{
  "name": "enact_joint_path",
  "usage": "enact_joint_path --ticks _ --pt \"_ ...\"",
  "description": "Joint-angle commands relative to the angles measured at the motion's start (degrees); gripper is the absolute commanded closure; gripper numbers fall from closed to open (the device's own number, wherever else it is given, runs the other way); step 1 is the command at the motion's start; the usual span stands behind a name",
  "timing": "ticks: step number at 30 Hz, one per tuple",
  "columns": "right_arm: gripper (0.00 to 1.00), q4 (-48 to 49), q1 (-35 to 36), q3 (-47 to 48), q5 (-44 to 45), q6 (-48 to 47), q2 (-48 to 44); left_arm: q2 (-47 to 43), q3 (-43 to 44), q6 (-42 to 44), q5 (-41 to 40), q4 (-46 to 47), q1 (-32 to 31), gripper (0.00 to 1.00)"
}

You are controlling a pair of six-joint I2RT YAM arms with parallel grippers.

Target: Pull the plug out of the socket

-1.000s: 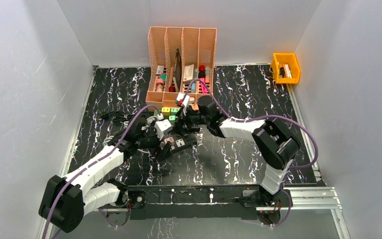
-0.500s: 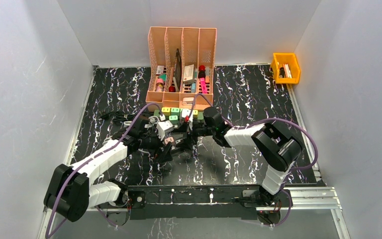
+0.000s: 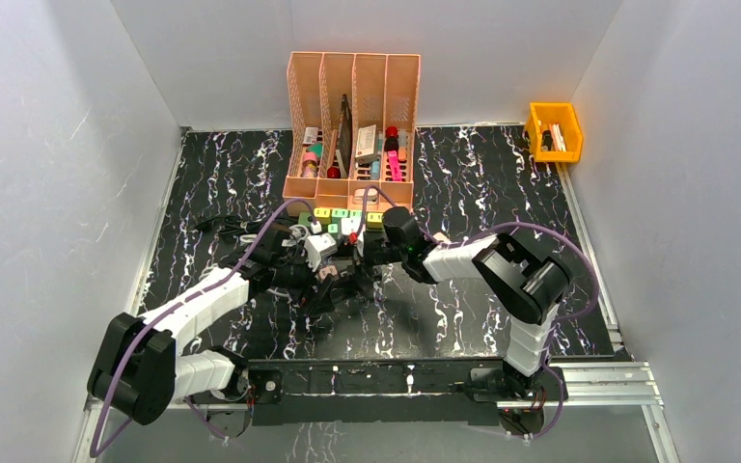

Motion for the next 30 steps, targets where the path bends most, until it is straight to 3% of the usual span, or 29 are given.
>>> enact_joint_path --ticks 1,6,8,9,10,11,12,16,21,26,30 --pt "0.1 1.78 1.23 3.59 -0.82 -2.13 1.67 -0.55 1.84 0.62 1.49 -1.27 0.25 0.02" --pt "0.14 1.56 1.75 4.51 -0.94 -2.53 3.85 -1.32 1.58 0.65 1.87 -1.06 0.29 0.02" --pt "0.2 0.75 1.74 5.27 -1.55 -2.73 4.62 -1.63 1.59 0.7 1.96 -0.97 0.25 0.02" --pt "0.3 -0.24 1.75 5.94 -2.29 -3.13 4.98 -1.67 1.55 0.71 1.92 -0.99 0.25 0.02" --pt "0.46 -1.76 1.75 6.81 -3.08 -3.53 5.38 -1.67 1.63 0.77 1.83 -1.03 0.25 0.02" --pt "0.81 -3.51 1.75 7.91 -4.03 -3.88 5.78 -1.66 1.6 0.84 1.74 -1.08 0.25 0.02" --pt "1.0 -5.91 1.75 9.25 -4.98 -4.65 6.3 -1.74 1.6 0.92 1.6 -1.09 0.25 0.02" --pt "1.0 -10.13 1.12 11.02 -9.57 -4.35 5.42 -3.09 1.03 1.15 -0.9 -0.25 0.25 0.02" --pt "1.0 -0.78 -0.8 6.49 -15.66 2.79 -0.3 -4.29 0.3 1.95 -2.13 0.48 0.25 0.02" --pt "1.0 2.03 -2.04 5.03 -18.61 7.28 -4.56 -3.84 0.56 1.69 -4.18 0.99 0.25 0.02" --pt "1.0 11.42 -2.86 2.83 -20.1 14.44 -8.54 -3.2 0.62 1.32 -4.08 1.55 0.25 0.02"
